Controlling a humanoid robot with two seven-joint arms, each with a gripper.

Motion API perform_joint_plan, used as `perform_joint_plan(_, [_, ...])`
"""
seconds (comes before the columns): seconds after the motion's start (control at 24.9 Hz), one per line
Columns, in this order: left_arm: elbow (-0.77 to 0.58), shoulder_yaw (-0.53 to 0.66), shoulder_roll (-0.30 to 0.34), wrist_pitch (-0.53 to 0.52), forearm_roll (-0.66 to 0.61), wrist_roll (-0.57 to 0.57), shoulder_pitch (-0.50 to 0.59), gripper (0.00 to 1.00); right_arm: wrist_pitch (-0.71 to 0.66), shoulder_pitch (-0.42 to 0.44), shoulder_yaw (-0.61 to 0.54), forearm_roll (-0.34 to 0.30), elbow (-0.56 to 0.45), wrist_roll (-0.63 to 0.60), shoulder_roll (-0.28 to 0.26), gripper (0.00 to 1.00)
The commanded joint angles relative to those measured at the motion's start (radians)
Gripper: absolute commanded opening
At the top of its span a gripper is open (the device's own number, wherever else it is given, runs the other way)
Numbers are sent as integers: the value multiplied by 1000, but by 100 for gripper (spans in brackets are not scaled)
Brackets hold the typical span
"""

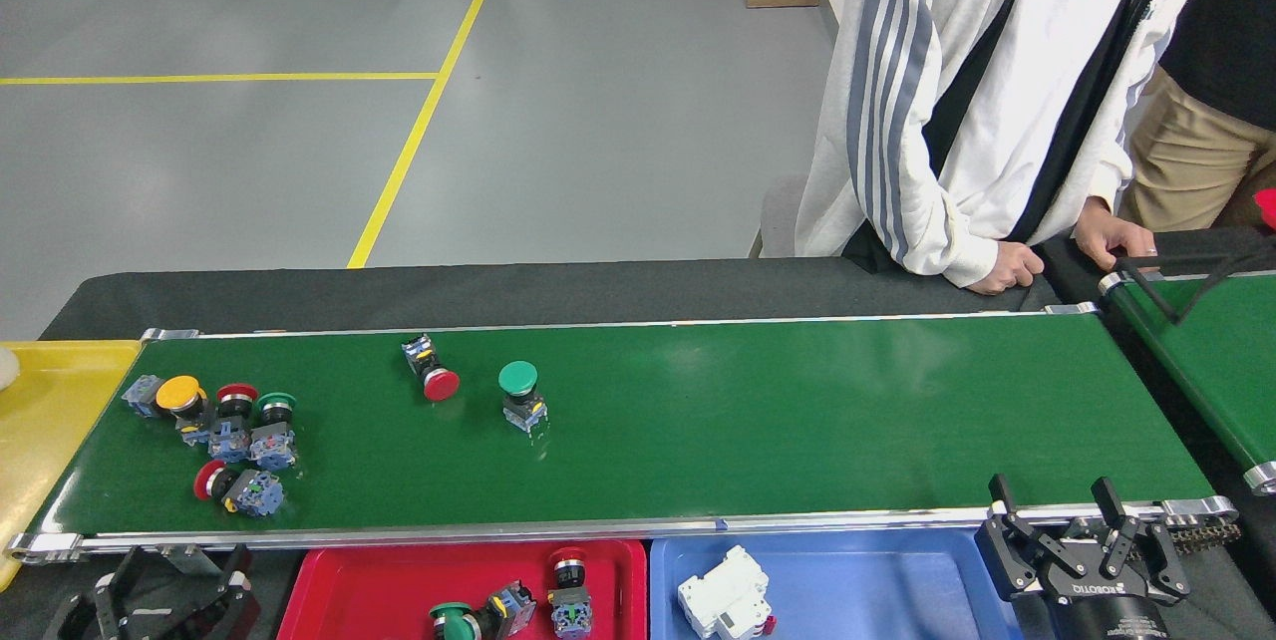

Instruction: Pick switch part from conveyor to tray

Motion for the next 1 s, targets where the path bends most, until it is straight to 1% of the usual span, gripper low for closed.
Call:
perform_joint_plan(0.0, [38, -1, 22, 10, -3, 6, -36, 100, -15, -10, -3, 0, -13, -1, -11, 100])
perform_joint_plan(0.28, [153, -1, 58, 31, -5, 6, -114, 100, -20, -6, -3, 0, -13, -1, -9, 100])
perform_joint_plan(0.44, [251, -11, 70, 68, -49, 6, -182, 100, -20, -6, -3, 0, -13, -1, -9, 100])
perform_joint_plan(0.6, [346, -17, 82, 135, -76, 6, -241, 100, -20, -5, -4, 0, -12, -1, -9, 100])
perform_joint_plan(0.64, [366, -27, 85, 158, -79, 6, -261, 99, -20, -5, -3, 0, -12, -1, -9, 100])
perform_joint_plan(0.68, [379, -37, 88, 181, -77, 6, -274, 96, -20, -5, -3, 0, -12, -1, -9, 100])
perform_joint_plan(0.72, [385, -42, 93, 197, -77, 8, -278, 85, -20, -5, -3, 0, -12, -1, -9, 100])
perform_joint_plan(0.76, [385, -45, 95, 197, -74, 11, -278, 69, -20, -5, -3, 0, -13, -1, -9, 100])
perform_joint_plan(0.8, [385, -47, 95, 189, -66, 26, -277, 46, -20, -3, -3, 0, -12, -1, -9, 100])
perform_joint_plan(0.84, [385, -47, 92, 183, -65, 51, -272, 29, -20, -2, -3, 0, -12, -1, -9, 100])
perform_joint_plan(0.88, [385, -48, 90, 168, -62, 88, -264, 17, -20, 0, -4, 0, -12, -1, -9, 100])
perform_joint_plan(0.92, [383, -53, 90, 148, -62, 129, -251, 13, -20, 0, -4, 0, -12, -1, -9, 100])
perform_joint_plan(0.96, [380, -62, 92, 138, -63, 158, -238, 10, -20, 1, -4, 0, -12, -1, -9, 100])
